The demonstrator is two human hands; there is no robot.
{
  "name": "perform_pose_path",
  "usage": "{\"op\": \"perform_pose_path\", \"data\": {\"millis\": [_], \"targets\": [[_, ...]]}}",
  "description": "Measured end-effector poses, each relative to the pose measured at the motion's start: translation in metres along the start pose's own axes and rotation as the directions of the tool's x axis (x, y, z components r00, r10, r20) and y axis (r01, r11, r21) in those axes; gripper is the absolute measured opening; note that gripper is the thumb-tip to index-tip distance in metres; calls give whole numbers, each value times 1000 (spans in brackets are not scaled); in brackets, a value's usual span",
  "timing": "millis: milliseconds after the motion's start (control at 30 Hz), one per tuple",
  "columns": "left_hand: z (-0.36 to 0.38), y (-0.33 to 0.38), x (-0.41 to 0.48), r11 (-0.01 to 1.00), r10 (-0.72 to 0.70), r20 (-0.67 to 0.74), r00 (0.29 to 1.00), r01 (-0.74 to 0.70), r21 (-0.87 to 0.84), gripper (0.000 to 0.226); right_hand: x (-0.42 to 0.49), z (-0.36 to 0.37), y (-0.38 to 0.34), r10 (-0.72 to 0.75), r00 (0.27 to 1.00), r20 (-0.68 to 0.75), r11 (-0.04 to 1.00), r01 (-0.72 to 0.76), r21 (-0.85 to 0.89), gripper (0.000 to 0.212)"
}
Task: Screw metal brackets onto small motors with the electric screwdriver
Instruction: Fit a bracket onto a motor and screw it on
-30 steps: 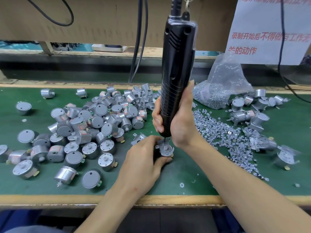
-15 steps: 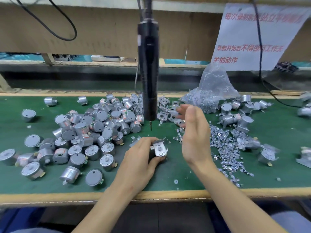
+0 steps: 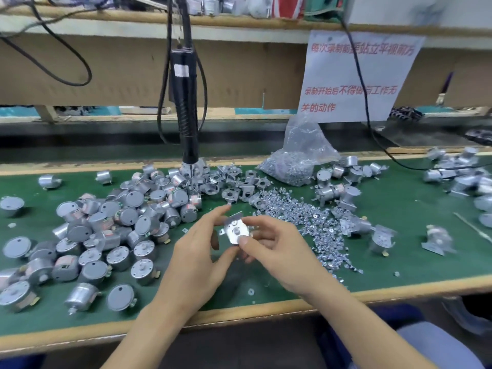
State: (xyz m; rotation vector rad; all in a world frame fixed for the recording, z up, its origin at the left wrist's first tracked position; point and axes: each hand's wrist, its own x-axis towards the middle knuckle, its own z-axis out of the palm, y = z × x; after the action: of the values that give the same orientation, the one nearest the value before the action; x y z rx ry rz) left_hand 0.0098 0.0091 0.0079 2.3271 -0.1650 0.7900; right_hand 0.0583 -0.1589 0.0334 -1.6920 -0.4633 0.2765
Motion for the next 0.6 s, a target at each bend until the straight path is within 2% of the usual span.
{"op": "perform_pose_path", "data": {"millis": [100, 200, 267, 367, 500, 600], "targets": [[-2, 3, 1, 999, -17, -25, 1000, 16, -50, 67, 6, -16, -1, 100, 994, -50, 969, -86, 231, 26], [-4, 2, 1, 998, -20, -42, 999, 17, -69, 47, 19, -49, -6, 195, 970, -146, 829, -83, 553, 24], [-1, 5, 1, 989, -72, -27, 997, 68, -130, 29, 24, -73, -9, 221, 948, -228, 785, -35, 618, 12], [13, 19, 10, 963, -134, 52, 990, 142, -227, 18, 28, -99, -5, 320, 886, -335, 724, 0, 689, 18], [45, 52, 42, 961, -88, 151, 985, 124, -247, 7, 27, -130, 3, 407, 820, -403, 671, 31, 741, 28], [79, 77, 65, 961, -58, 268, 962, 127, -247, 7, 26, -164, 4, 479, 734, -482, 644, 79, 761, 25]]}}
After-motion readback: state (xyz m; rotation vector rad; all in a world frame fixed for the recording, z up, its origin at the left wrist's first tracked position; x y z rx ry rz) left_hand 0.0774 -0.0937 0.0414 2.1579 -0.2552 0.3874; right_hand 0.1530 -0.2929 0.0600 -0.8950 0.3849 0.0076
